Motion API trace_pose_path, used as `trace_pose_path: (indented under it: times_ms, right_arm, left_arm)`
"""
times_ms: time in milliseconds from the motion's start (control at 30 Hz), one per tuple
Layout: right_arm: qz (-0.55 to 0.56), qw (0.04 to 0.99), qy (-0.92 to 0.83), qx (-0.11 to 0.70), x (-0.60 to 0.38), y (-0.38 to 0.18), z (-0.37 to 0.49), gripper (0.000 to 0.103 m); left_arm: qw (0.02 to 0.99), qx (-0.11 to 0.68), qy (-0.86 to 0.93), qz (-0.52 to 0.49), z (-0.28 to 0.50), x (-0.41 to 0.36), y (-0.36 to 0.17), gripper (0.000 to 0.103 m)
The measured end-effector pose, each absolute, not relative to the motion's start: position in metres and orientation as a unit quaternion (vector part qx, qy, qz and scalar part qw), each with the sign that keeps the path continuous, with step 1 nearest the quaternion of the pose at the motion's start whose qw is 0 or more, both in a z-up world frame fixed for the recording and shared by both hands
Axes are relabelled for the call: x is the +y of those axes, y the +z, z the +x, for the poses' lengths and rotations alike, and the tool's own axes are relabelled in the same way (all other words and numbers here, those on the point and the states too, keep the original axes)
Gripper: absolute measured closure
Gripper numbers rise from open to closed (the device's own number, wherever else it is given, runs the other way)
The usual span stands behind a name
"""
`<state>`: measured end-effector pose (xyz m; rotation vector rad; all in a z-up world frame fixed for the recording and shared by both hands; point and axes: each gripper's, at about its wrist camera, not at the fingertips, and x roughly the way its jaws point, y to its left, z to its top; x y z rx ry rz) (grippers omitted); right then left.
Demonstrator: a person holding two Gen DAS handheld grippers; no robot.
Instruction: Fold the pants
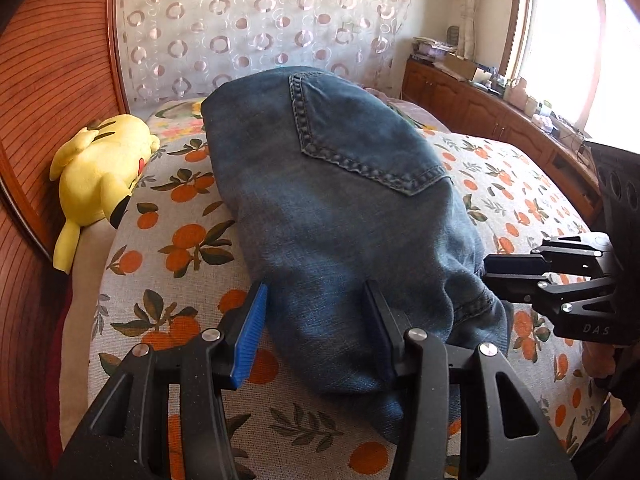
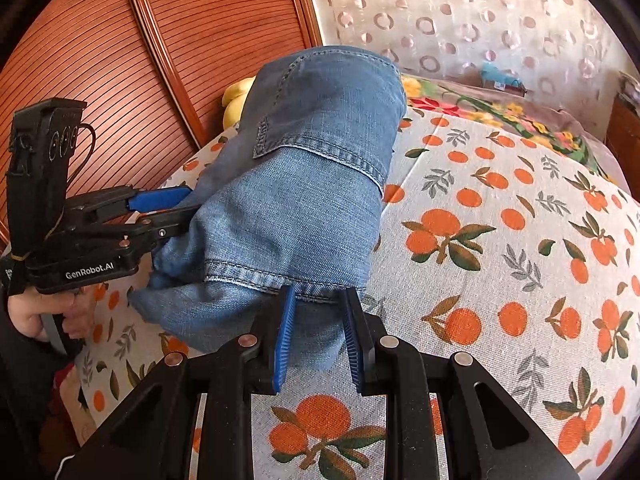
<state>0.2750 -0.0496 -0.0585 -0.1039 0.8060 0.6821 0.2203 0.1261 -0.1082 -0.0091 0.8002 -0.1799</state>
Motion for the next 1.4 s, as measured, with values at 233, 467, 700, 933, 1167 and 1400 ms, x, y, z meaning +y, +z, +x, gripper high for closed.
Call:
trace_pose_path:
  times_ms: [233, 467, 700, 933, 1167, 1400]
  right_arm:
    - [-0.061, 0.867, 0.322, 0.374, -0.058, -0.059, 0.280, 0.079]
    - [-0.071, 0.867, 0.327, 0.371, -0.063, -0.042, 0.279, 0.078]
    - [-0.096, 0.879, 0.319, 0.342, -0.069, -0.006, 0.316, 0.057]
    - [-0.089, 0.878, 0.332, 0.332, -0.053, 0.011, 0.384, 0.042]
    - [-0.070, 0.860, 0.362, 0.354, -0.031, -0.001, 0.447, 0.033]
    - [-0.031, 0.820, 0.386, 0.421, -0.027, -0.030, 0.497, 0.023]
  left_arm:
    - [0.920, 0.381, -0.087, -0.018, 0.218, 0.129, -0.111, 0.054]
    - [0.918, 0.383, -0.083, -0.060, 0.219, 0.143, -0.107, 0.035]
    - [0.932, 0.348, -0.073, -0.075, 0.219, 0.160, -0.081, 0.023]
    - [0.933, 0.349, -0.041, -0.080, 0.234, 0.175, -0.080, 0.023]
    - [0.931, 0.358, -0.033, -0.071, 0.241, 0.174, -0.086, 0.023]
    - [0.926, 0.370, -0.037, -0.065, 0.244, 0.168, -0.093, 0.023]
